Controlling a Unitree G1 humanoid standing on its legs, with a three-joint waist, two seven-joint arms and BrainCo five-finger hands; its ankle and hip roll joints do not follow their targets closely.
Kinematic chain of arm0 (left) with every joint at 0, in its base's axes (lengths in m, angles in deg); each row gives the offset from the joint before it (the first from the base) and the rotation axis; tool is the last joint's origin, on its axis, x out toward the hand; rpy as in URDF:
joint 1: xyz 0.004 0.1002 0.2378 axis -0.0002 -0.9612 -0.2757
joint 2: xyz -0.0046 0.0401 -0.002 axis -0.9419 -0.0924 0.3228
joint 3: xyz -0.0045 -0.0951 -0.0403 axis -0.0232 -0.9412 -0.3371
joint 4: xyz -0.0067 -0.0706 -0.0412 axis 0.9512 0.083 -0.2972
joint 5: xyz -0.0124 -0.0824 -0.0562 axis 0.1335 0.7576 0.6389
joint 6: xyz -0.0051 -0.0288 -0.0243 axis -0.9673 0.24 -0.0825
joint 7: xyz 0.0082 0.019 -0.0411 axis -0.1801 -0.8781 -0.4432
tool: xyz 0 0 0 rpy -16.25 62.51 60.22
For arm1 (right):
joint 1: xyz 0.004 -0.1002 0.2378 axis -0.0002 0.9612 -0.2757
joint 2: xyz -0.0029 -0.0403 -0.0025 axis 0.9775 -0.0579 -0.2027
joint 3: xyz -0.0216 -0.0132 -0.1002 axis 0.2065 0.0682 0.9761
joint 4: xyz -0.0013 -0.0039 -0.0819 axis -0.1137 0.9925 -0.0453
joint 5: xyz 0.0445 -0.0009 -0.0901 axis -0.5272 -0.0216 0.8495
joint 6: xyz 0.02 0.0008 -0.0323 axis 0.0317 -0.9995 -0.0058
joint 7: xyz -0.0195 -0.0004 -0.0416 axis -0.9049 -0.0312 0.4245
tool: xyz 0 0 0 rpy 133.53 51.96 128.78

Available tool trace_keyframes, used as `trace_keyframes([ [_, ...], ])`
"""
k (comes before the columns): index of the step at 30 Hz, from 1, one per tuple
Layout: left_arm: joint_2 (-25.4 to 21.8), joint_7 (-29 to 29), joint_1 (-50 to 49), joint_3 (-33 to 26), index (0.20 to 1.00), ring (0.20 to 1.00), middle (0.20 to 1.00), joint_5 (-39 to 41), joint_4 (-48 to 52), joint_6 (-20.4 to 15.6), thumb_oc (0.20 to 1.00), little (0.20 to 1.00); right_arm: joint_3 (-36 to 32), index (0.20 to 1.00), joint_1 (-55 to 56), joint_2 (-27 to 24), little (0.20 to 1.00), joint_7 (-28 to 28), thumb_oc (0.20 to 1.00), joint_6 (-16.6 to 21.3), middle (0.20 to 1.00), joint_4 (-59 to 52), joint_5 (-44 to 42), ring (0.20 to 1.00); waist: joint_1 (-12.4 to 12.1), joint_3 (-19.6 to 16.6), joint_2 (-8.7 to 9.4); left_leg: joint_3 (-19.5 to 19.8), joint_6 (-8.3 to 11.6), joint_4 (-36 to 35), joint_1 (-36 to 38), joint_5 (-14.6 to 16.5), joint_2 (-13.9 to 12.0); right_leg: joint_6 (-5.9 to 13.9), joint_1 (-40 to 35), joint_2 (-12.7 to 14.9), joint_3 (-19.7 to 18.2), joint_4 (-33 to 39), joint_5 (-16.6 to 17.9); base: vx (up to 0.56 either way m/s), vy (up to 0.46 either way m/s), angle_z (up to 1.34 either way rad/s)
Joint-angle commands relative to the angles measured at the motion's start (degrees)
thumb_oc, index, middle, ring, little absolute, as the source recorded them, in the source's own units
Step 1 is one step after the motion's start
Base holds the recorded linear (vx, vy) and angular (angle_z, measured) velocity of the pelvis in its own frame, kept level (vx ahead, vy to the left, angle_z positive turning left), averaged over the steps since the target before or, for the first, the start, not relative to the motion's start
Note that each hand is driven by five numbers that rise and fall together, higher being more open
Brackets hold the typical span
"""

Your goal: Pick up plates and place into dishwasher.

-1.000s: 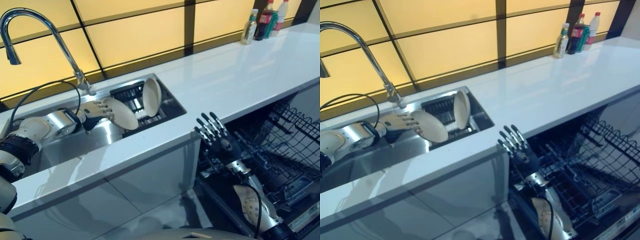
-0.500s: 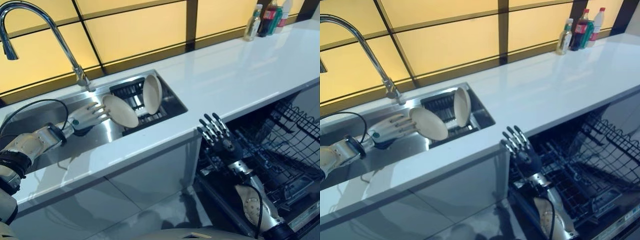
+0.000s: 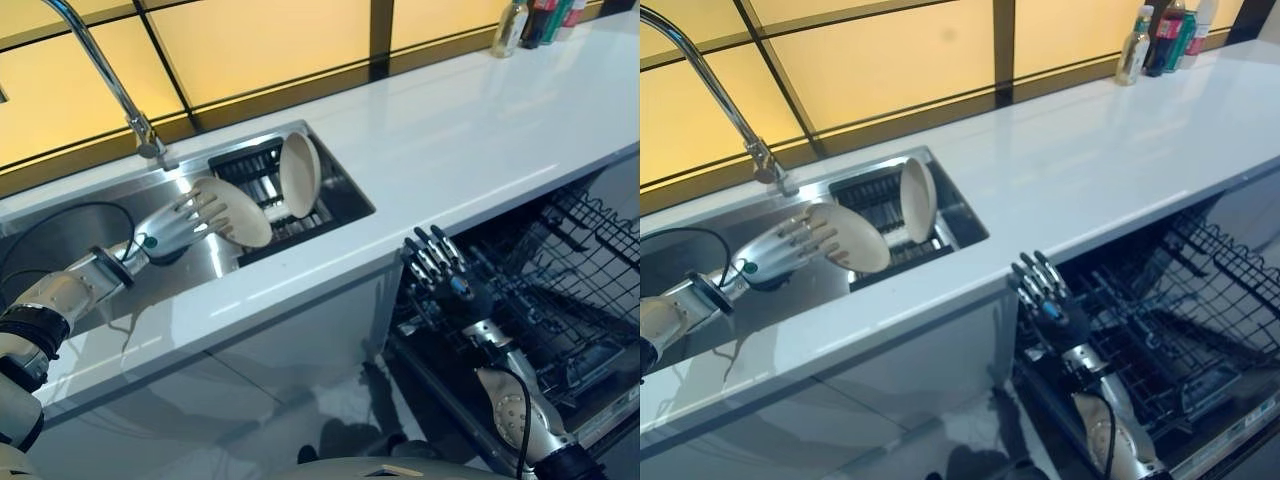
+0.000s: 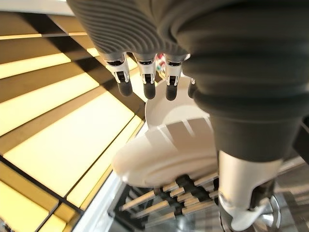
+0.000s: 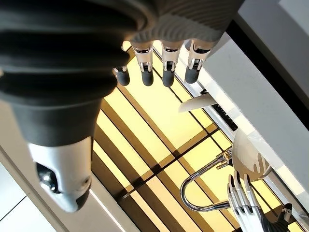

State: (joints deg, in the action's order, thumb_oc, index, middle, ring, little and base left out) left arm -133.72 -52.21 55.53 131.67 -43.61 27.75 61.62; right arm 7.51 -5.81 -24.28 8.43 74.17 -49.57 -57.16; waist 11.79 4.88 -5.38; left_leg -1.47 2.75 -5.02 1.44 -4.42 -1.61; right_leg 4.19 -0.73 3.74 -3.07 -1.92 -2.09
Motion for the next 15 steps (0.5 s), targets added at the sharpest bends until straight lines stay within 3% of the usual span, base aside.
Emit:
trace_keyframes([
  [1, 0.6, -2.6, 4.5, -5.7, 1.000, 1.000, 1.000, 0.3, -2.9, 2.6, 1.000, 1.000, -0.7, 1.000, -2.1, -0.6, 1.000, -1.4, 1.000, 3.1, 1.000, -3.1, -1.5, 1.000, 0.7, 0.8, 1.48, -4.4, -5.17, 0.1, 0.1, 4.2, 4.5, 2.60, 5.9, -0.3, -0.7, -1.0, 4.6, 0.05, 0.025, -0.06],
  [15, 1.9, 3.1, 8.3, -3.9, 1.000, 1.000, 1.000, 3.4, -8.1, 7.4, 1.000, 1.000, -2.1, 1.000, -2.2, -1.6, 1.000, -0.7, 1.000, 1.1, 1.000, -4.5, -1.2, 1.000, 2.5, 2.9, 0.64, -4.7, -5.08, 0.0, -0.7, 3.9, 4.5, 2.91, 7.5, -0.2, -2.5, -2.2, 4.5, 0.02, 0.022, -0.04],
])
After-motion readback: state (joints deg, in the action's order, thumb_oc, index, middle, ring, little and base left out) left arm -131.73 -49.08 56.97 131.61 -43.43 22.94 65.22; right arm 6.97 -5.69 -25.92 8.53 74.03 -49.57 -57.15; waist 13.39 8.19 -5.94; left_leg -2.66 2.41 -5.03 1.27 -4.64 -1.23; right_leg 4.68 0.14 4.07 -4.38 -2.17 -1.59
